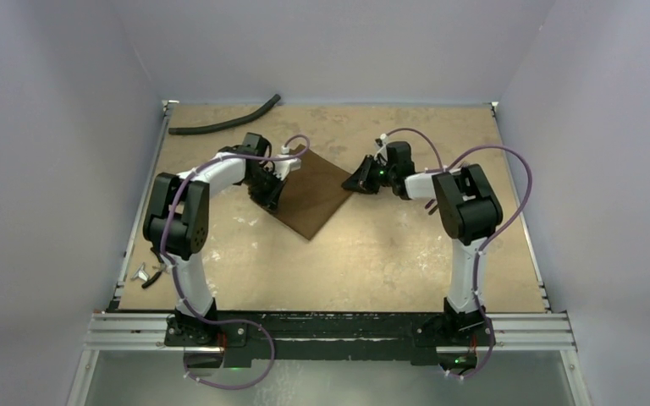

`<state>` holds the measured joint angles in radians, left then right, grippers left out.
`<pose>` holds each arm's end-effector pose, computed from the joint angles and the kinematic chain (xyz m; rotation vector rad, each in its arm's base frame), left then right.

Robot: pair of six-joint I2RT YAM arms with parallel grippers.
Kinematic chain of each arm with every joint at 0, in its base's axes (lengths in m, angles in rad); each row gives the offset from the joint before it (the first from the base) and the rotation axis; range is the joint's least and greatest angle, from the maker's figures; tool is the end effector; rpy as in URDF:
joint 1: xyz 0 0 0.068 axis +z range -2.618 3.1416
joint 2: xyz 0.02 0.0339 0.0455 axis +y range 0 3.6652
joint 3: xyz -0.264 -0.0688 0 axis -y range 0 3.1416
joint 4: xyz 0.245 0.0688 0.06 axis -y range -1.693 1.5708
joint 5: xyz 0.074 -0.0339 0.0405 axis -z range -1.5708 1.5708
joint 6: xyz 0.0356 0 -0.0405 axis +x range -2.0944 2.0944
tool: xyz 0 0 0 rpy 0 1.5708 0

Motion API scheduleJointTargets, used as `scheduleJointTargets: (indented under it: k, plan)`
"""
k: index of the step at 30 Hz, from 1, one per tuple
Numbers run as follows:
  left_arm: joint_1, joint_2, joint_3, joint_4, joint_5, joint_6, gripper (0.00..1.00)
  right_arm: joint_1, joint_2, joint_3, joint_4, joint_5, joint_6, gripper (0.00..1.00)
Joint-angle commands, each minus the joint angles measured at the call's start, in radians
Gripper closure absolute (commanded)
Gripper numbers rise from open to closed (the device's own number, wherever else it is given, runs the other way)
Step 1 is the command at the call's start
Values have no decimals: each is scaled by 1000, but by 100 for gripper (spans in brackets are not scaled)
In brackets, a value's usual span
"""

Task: Fold the napkin into a case and place the utensils inside
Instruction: Pick up the top corner of the square folded napkin from the center of the board.

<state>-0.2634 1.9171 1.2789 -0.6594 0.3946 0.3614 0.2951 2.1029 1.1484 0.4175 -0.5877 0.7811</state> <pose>0.3546 -0.1098 0.1612 0.9345 2.6428 -0.5406 0.4091 0.1450 0.1227 0.1646 2.2612 1.2315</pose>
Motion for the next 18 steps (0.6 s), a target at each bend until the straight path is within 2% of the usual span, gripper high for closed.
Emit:
scheduleJointTargets:
  k: [1,6,10,18]
  plan:
    - [11,-38,79,-60,34,53,100,25,-116,-36,91,11,22,78]
    - [14,-56,148,-104,113,13,100,102,-142,11,81,-7,18,78]
    - [32,-35,155,-78,107,-20,100,119,-84,33,69,-19,23,86]
    - [200,7,113,-1,33,-32,100,115,30,13,101,-50,41,92]
